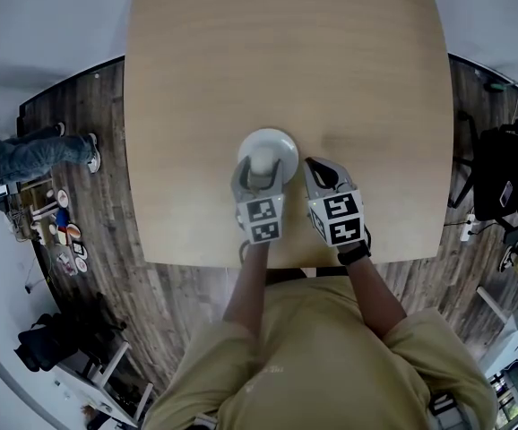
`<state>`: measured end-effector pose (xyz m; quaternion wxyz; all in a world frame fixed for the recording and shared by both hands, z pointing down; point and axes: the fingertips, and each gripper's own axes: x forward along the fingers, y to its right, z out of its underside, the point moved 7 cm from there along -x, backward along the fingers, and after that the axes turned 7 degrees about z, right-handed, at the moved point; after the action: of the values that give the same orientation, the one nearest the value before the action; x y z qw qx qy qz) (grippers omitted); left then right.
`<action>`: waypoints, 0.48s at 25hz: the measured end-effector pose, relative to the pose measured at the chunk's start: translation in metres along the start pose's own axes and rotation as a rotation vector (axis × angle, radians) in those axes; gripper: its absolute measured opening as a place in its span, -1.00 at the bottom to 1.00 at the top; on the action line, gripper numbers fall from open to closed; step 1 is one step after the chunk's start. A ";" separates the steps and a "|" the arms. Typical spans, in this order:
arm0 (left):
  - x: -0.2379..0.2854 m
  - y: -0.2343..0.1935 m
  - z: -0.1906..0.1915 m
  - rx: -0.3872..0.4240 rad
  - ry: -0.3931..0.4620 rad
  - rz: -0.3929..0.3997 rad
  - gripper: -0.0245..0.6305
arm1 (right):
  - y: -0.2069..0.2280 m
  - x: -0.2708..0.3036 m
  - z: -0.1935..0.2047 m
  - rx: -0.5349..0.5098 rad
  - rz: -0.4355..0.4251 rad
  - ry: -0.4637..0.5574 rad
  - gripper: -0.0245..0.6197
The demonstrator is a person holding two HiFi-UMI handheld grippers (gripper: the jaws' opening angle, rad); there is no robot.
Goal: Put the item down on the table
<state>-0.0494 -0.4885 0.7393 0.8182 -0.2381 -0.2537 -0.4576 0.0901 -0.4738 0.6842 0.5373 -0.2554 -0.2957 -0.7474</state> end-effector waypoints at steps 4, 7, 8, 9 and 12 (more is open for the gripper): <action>0.002 0.002 0.004 0.020 -0.034 -0.001 0.00 | -0.006 0.003 0.005 -0.001 -0.004 -0.012 -0.90; 0.008 0.003 0.011 0.026 -0.082 0.010 0.01 | -0.011 0.004 0.007 -0.005 -0.009 -0.018 -0.90; 0.010 0.002 0.015 0.019 -0.102 0.017 0.01 | -0.013 0.003 0.007 -0.009 -0.010 -0.018 -0.90; 0.012 0.001 0.019 0.011 -0.122 0.023 0.01 | -0.015 0.003 0.007 -0.011 -0.008 -0.018 -0.90; 0.011 -0.003 0.024 -0.005 -0.155 0.023 0.01 | -0.013 -0.004 0.007 -0.006 0.015 -0.014 -0.90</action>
<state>-0.0519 -0.4823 0.7648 0.8008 -0.2779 -0.3122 -0.4290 0.0791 -0.4631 0.6845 0.5399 -0.2647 -0.2953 -0.7425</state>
